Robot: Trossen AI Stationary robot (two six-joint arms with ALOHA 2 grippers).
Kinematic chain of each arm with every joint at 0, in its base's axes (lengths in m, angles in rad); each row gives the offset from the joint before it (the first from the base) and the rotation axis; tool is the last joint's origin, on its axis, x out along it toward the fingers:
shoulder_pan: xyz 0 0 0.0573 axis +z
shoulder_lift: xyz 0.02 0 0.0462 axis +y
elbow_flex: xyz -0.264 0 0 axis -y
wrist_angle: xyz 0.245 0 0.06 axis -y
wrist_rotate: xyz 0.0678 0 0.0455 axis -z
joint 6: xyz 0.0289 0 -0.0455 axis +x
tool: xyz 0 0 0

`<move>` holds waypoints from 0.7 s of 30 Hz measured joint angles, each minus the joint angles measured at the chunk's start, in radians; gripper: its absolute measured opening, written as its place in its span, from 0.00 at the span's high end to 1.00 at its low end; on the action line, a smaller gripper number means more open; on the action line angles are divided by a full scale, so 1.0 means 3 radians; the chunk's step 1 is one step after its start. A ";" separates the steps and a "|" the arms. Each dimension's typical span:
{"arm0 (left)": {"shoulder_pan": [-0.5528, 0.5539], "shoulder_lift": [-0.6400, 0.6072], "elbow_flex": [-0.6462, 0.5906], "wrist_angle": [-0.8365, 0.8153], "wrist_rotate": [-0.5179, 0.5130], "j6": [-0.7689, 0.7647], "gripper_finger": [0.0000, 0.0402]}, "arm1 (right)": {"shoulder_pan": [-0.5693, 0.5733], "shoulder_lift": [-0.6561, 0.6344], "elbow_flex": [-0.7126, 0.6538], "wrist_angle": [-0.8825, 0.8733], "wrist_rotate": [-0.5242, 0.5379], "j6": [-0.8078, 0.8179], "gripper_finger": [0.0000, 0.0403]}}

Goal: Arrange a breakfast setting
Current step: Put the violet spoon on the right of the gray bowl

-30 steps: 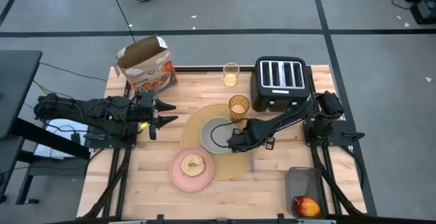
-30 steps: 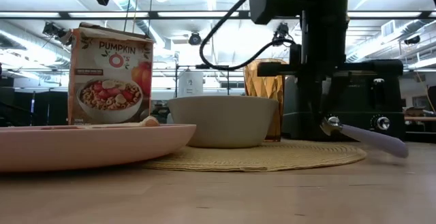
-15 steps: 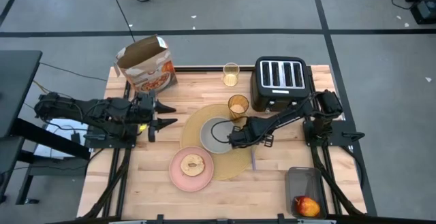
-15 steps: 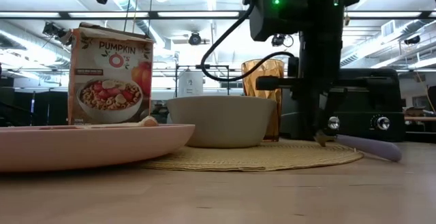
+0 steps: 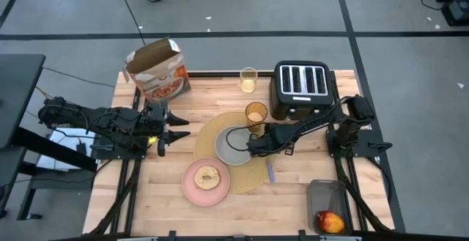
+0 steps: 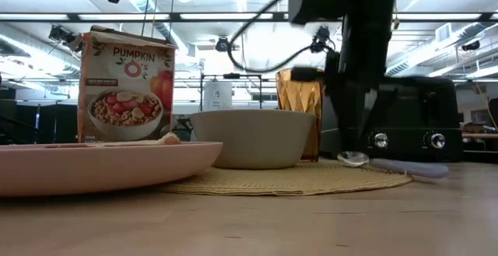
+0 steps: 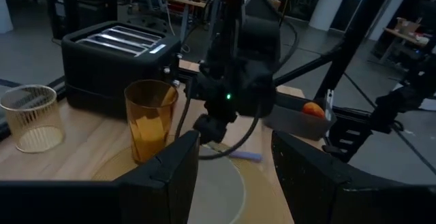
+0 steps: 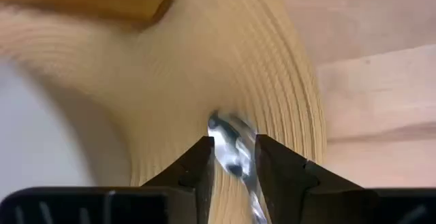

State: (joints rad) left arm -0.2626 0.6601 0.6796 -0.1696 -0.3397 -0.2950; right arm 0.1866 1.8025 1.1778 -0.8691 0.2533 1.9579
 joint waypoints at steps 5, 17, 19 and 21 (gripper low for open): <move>-0.0038 0.0000 0.0000 0.0001 -0.0025 -0.0029 0.52 | 0.0193 -0.0181 0.0001 0.0047 -0.0321 -0.0861 0.70; -0.0039 0.0000 0.0000 0.0018 -0.0051 -0.0026 0.52 | 0.0071 -0.0068 -0.0359 0.0612 -0.0887 -0.1518 0.60; -0.0039 0.0000 0.0000 0.0024 -0.0051 -0.0026 0.52 | 0.0036 -0.0068 -0.0415 0.0728 -0.0935 -0.1552 0.59; -0.0039 0.0000 0.0000 0.0024 -0.0051 -0.0025 0.52 | 0.0019 -0.0068 -0.0484 0.0829 -0.0965 -0.1555 0.59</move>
State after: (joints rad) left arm -0.2745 0.6601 0.6796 -0.1625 -0.3550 -0.3026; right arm 0.1922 1.7821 1.0327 -0.6204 -0.0362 1.4913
